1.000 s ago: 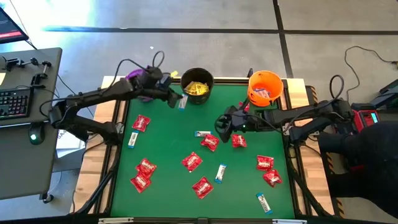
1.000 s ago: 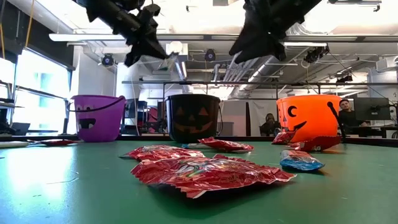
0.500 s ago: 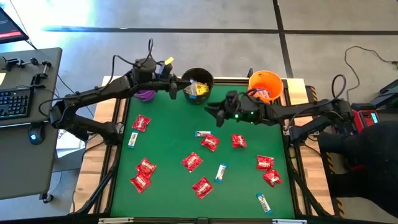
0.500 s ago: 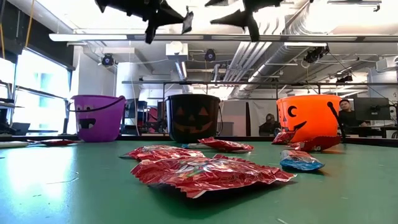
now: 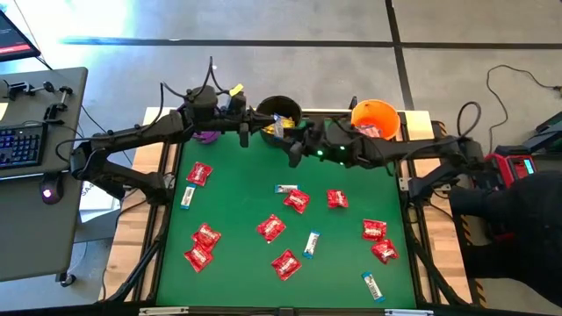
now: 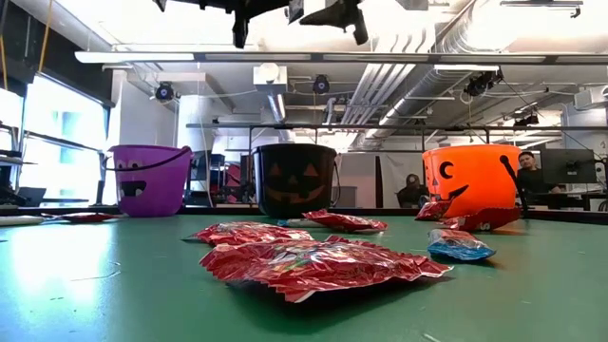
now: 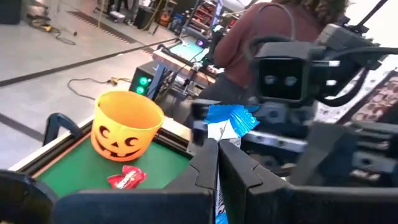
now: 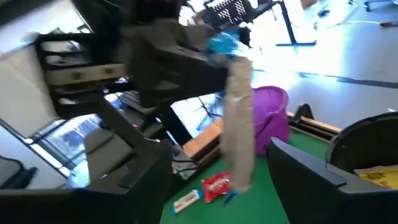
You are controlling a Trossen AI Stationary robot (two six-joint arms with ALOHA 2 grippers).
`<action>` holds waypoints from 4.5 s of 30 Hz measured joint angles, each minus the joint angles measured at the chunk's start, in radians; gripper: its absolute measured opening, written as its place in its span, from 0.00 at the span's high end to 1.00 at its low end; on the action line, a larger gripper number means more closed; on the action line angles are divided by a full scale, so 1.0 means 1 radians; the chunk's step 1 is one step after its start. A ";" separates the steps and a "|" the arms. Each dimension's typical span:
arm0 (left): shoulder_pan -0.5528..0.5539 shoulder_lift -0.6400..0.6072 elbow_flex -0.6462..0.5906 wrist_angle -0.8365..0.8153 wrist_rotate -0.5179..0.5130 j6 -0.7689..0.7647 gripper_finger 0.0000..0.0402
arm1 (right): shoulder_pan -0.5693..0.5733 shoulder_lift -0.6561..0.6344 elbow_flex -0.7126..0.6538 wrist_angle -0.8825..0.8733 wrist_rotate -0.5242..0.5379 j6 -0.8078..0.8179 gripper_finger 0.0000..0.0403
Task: Sort candy by brand, put in halloween buckets
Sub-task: Put the blue chocolate bar into the orange bucket
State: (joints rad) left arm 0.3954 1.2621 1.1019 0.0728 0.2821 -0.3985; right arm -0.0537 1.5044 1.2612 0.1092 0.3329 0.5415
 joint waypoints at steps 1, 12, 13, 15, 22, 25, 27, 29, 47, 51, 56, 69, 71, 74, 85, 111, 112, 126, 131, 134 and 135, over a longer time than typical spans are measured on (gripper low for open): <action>0.000 0.000 0.000 0.002 0.008 0.000 1.00 | -0.006 0.019 0.025 -0.016 0.000 -0.002 0.38; 0.013 0.000 0.000 0.004 0.044 0.000 1.00 | -0.020 0.121 0.230 -0.193 0.045 -0.066 0.68; 0.018 0.000 0.000 0.004 0.048 0.001 1.00 | -0.020 0.121 0.234 -0.194 0.045 -0.073 0.74; 0.023 0.000 0.000 0.009 0.052 0.000 1.00 | -0.021 0.120 0.239 -0.196 0.052 -0.078 0.84; 0.037 -0.001 0.000 0.011 0.093 0.000 0.99 | -0.029 0.120 0.248 -0.204 0.048 -0.096 0.93; 0.038 -0.001 0.000 0.019 0.091 0.013 0.96 | -0.032 0.120 0.248 -0.201 0.041 -0.095 0.92; 0.038 0.000 0.000 0.032 0.090 0.016 0.93 | -0.034 0.120 0.249 -0.198 0.041 -0.095 0.94; 0.038 0.000 0.000 0.040 0.090 0.023 0.89 | -0.038 0.120 0.250 -0.198 0.041 -0.089 0.97; 0.141 0.000 0.000 0.023 0.067 0.061 0.64 | -0.292 -0.075 0.250 -0.759 -0.037 -0.068 0.97; 0.156 0.000 0.000 0.023 0.011 0.096 0.65 | -0.422 -0.130 0.250 -0.979 -0.064 -0.071 0.97; 0.170 0.000 0.000 0.022 -0.056 0.097 0.67 | -0.596 -0.154 0.250 -1.205 -0.069 -0.127 0.98; 0.170 0.000 0.000 0.029 -0.166 0.088 0.67 | -0.883 -0.150 0.098 -1.290 -0.197 -0.278 0.98; 0.170 0.000 0.000 0.029 -0.165 0.088 0.67 | -0.904 -0.150 0.055 -1.270 -0.215 -0.281 0.98; 0.170 0.000 0.000 0.029 -0.165 0.088 0.67 | -0.928 -0.150 -0.018 -1.225 -0.244 -0.280 0.98; 0.170 0.000 0.000 0.023 -0.166 0.121 0.67 | -0.948 -0.150 -0.202 -1.047 -0.254 -0.235 0.97; 0.170 0.000 0.000 0.021 -0.162 0.167 0.67 | -0.948 -0.150 -0.275 -0.947 -0.217 -0.159 0.71; 0.170 0.000 0.000 0.021 -0.162 0.167 0.67 | -0.947 -0.150 -0.263 -0.953 -0.211 -0.168 0.70; 0.169 0.000 -0.001 -0.006 -0.162 0.167 0.67 | -0.820 -0.234 -0.057 -1.095 -0.147 -0.171 0.69; 0.167 0.000 -0.001 -0.020 -0.162 0.167 0.67 | -0.670 -0.344 -0.073 -1.098 -0.103 -0.084 0.94; 0.166 0.000 -0.001 -0.024 -0.161 0.168 0.67 | -0.564 -0.407 -0.073 -1.092 -0.075 -0.007 0.97; 0.166 0.000 -0.001 -0.025 -0.161 0.173 0.67 | -0.529 -0.424 -0.073 -1.094 -0.063 0.027 0.96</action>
State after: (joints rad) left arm 0.5617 1.2621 1.1011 0.0477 0.1207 -0.2250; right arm -0.5825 1.0804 1.1885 -0.9850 0.2701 0.5688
